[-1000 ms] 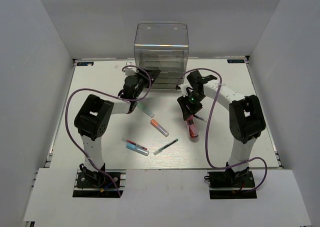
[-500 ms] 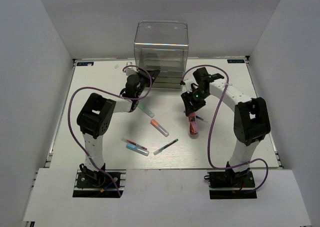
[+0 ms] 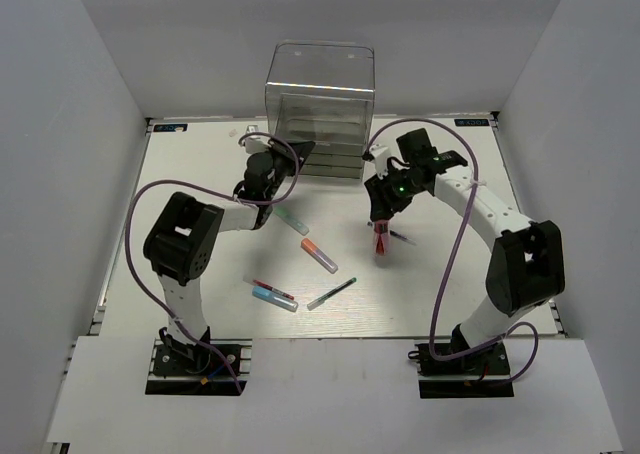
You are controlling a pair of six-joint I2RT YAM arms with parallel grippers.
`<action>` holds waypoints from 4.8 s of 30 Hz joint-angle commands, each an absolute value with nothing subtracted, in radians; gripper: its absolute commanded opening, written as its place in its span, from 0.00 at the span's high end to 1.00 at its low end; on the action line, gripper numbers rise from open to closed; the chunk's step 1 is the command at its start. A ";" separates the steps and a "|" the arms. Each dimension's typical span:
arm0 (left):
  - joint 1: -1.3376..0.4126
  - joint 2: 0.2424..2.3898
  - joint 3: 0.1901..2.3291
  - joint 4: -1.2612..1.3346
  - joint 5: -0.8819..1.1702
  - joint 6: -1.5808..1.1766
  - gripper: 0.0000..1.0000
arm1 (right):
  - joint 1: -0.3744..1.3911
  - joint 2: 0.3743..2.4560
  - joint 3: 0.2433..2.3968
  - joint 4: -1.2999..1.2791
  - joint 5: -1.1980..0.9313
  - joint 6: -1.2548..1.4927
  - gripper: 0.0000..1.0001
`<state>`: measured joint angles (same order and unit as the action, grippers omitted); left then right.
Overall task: Sort the stationery into containers
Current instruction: Open the storage box at the center of the board, then place the stationery in the storage box.
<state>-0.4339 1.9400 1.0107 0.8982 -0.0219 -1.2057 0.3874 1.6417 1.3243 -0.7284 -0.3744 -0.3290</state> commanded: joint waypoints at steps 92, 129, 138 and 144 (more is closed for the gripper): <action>-0.437 1.733 1.101 0.893 0.021 -1.078 1.00 | 0.480 1.939 1.115 1.057 -0.315 -1.292 1.00; -0.437 1.743 1.120 0.884 0.031 -1.078 1.00 | 0.519 2.128 1.419 0.976 -0.046 -1.105 0.55; -0.437 1.743 1.120 0.884 0.040 -1.078 1.00 | 0.512 1.979 1.235 0.997 -0.172 -1.034 0.29; -0.437 1.743 1.129 0.884 0.040 -1.078 1.00 | 0.508 1.895 1.146 0.962 -0.244 -1.009 0.27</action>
<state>-0.4377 1.7916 1.0821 0.8478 0.0368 -1.0878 0.5159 1.9568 1.1633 0.9337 -0.1921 -1.0496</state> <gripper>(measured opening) 0.046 0.725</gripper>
